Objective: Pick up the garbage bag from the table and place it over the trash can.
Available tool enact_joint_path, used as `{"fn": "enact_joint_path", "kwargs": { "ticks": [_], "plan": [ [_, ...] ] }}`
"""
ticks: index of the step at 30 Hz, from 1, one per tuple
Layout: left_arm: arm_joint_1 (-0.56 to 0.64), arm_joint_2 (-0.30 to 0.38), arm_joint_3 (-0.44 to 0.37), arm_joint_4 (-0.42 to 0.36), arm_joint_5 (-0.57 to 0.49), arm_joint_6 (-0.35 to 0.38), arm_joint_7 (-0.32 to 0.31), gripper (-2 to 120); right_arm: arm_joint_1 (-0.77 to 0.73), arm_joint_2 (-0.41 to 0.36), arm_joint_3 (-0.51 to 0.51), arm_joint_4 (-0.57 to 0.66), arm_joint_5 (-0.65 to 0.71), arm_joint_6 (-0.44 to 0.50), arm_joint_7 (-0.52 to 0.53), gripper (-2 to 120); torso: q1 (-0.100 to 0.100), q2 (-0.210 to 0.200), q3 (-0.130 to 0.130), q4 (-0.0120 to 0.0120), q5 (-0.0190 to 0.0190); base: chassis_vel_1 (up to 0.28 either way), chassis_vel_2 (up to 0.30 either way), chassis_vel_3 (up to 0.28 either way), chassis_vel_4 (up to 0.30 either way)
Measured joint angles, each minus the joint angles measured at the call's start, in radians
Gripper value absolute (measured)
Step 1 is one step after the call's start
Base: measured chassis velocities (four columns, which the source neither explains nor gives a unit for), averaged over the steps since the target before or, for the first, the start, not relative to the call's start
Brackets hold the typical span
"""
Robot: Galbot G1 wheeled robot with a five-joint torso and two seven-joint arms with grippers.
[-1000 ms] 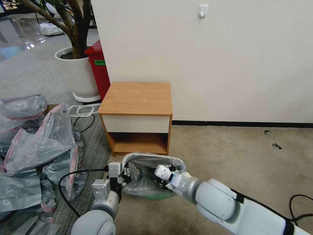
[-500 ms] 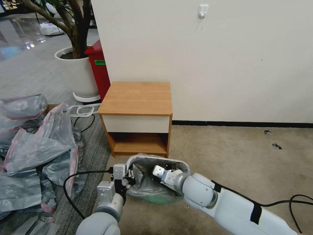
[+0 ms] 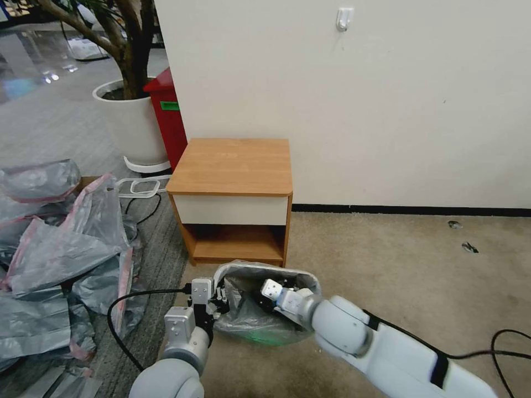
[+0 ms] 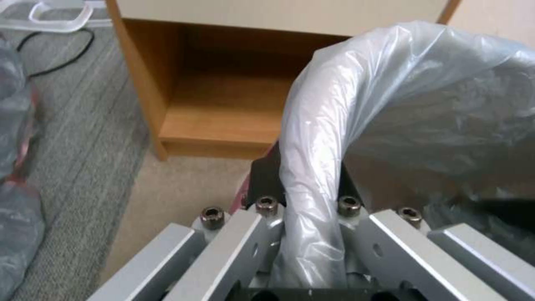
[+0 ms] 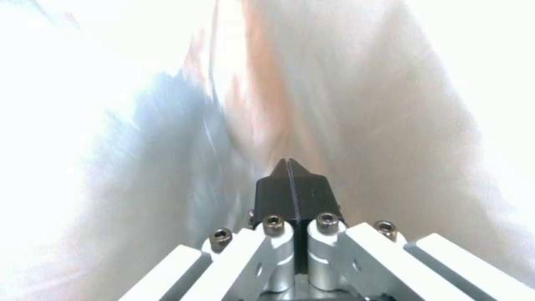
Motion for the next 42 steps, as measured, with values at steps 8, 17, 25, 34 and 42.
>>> {"fn": "enact_joint_path", "kwargs": {
  "ticks": [8,17,25,34,42],
  "plan": [
    [-0.016,0.008,-0.031,-0.011,-0.238,0.083,-0.055,4,-0.17,0.013,0.249,0.191,0.17,0.127,0.106,0,0.0,0.0,0.0,0.0,0.0,0.0,0.0,0.0,0.0],
    [-0.02,0.035,-0.064,-0.004,-0.431,0.165,-0.065,3,-0.356,0.215,0.457,0.175,0.213,0.395,0.162,24,0.0,0.0,0.0,-0.0001,0.0002,0.0,0.0,0.0,0.0],
    [-0.023,0.049,-0.074,0.035,-0.49,0.201,-0.073,3,-0.53,0.389,0.572,0.107,0.267,0.556,0.146,57,0.0,0.0,0.0,-0.0001,-0.0002,0.0,0.0,0.0,0.0],
    [-0.025,0.065,-0.074,0.129,-0.435,0.204,-0.014,3,-0.527,0.413,0.572,0.063,0.275,0.584,0.118,90,0.0,0.0,0.0,0.0001,0.0,0.0,0.0,0.0,0.0],
    [-0.045,0.071,-0.066,0.153,-0.405,0.203,0.035,3,-0.526,0.423,0.554,0.038,0.255,0.598,0.103,100,0.0,0.0,0.0,0.0001,0.0001,0.0,0.0,0.0,0.0]
  ]
}}
